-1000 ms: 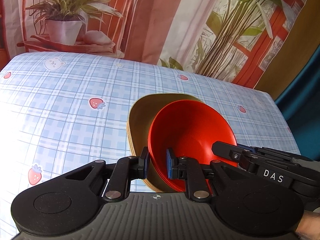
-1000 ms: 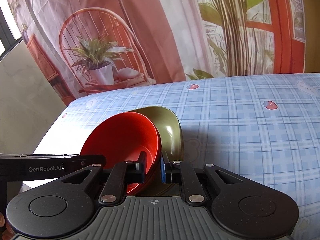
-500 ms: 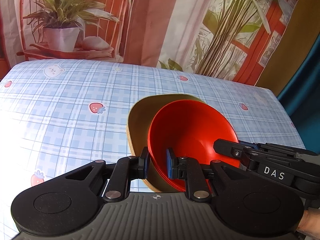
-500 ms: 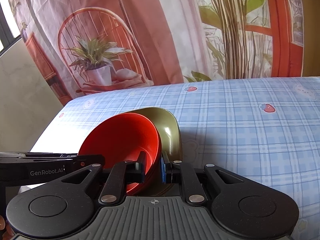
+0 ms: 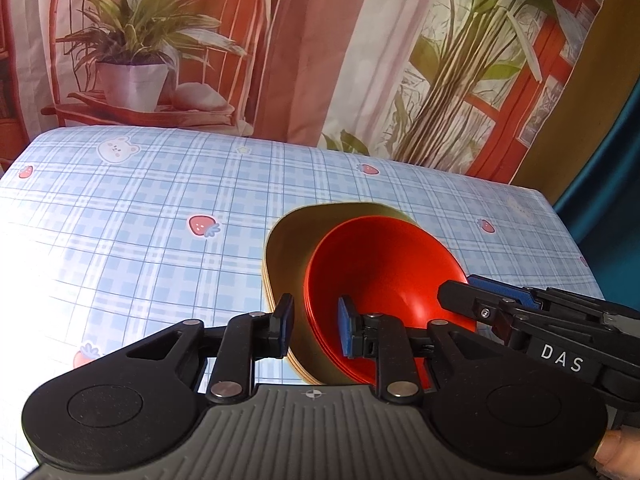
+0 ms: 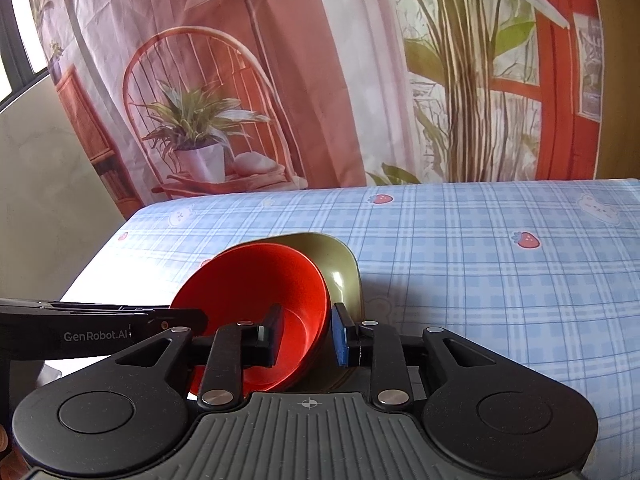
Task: Organize plates and bowls
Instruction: 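Open both tools and release the red bowls on the stack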
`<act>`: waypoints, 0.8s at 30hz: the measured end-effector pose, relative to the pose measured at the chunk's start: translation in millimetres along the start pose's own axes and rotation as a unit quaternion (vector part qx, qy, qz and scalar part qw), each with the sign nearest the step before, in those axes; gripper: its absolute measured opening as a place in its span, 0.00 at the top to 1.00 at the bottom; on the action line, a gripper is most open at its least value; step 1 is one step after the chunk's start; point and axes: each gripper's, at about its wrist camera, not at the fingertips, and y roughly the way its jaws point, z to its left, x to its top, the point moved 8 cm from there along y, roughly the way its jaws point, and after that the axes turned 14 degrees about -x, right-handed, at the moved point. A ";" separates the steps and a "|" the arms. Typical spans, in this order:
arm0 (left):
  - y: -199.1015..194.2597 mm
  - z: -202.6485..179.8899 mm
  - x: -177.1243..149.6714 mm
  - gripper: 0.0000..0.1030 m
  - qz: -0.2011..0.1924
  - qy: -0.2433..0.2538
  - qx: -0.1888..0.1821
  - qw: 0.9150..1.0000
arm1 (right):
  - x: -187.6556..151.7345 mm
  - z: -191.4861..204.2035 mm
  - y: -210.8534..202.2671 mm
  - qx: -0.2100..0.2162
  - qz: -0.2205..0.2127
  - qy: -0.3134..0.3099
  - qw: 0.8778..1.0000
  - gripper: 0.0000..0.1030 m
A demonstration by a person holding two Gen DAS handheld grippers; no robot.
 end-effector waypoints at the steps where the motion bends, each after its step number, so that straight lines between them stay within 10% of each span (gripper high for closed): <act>1: -2.6 -0.7 0.9 0.62 -0.003 0.002 0.003 1.000 | 1.2 -0.2 -3.0 0.000 -0.004 -0.001 1.000 0.75; 14: -63.2 -18.9 13.6 0.10 -0.050 0.073 0.058 0.994 | 14.8 -5.3 -57.2 -0.049 -0.053 -0.024 0.997 0.07; 24: -116.3 -39.4 14.3 0.00 -0.076 0.088 0.084 0.990 | 20.4 -8.5 -108.9 -0.065 -0.069 -0.029 0.995 0.00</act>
